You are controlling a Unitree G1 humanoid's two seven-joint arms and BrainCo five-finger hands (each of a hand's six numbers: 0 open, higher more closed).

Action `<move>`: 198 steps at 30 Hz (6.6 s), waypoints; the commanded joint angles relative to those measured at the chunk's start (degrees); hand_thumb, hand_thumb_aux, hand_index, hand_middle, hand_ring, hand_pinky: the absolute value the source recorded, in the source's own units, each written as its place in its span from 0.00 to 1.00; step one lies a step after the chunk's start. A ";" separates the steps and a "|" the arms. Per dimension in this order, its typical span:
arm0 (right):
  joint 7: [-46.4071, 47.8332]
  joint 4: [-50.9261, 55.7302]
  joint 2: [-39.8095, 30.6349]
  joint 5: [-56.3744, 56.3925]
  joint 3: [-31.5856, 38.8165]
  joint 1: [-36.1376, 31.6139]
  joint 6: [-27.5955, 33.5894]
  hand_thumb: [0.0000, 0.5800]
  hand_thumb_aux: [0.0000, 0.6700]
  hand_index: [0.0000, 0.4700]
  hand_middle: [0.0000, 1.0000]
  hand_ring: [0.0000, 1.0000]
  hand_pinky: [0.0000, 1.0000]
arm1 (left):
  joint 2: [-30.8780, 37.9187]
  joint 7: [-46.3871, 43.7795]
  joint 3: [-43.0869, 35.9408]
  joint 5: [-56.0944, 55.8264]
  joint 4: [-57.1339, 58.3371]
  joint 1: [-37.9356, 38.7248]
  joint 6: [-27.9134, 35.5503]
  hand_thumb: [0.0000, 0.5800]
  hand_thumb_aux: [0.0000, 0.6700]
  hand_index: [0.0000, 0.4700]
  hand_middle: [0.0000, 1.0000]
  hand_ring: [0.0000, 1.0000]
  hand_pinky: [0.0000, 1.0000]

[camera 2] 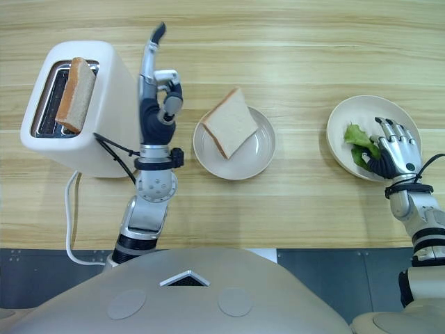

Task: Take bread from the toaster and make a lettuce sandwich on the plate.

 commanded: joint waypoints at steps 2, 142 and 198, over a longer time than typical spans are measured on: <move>0.38 -0.69 -0.09 0.70 0.80 -0.25 -0.29 1.00 1.00 1.00 0.00 0.00 0.00 | -0.20 -2.32 0.34 0.83 -6.92 2.60 1.38 0.00 0.00 0.00 0.80 0.80 0.80; 47.31 -53.89 13.62 2.51 1.57 1.72 6.54 0.00 0.00 0.00 0.00 0.00 0.00 | 6.81 -16.17 34.01 32.24 -14.00 17.58 11.72 0.00 0.00 0.00 0.00 0.00 0.00; 31.66 -49.68 10.14 3.73 -9.22 0.74 6.77 0.00 0.00 0.00 0.00 0.00 0.00 | -5.90 -18.52 -0.26 -20.29 3.89 3.21 15.63 1.00 1.00 1.00 1.00 1.00 1.00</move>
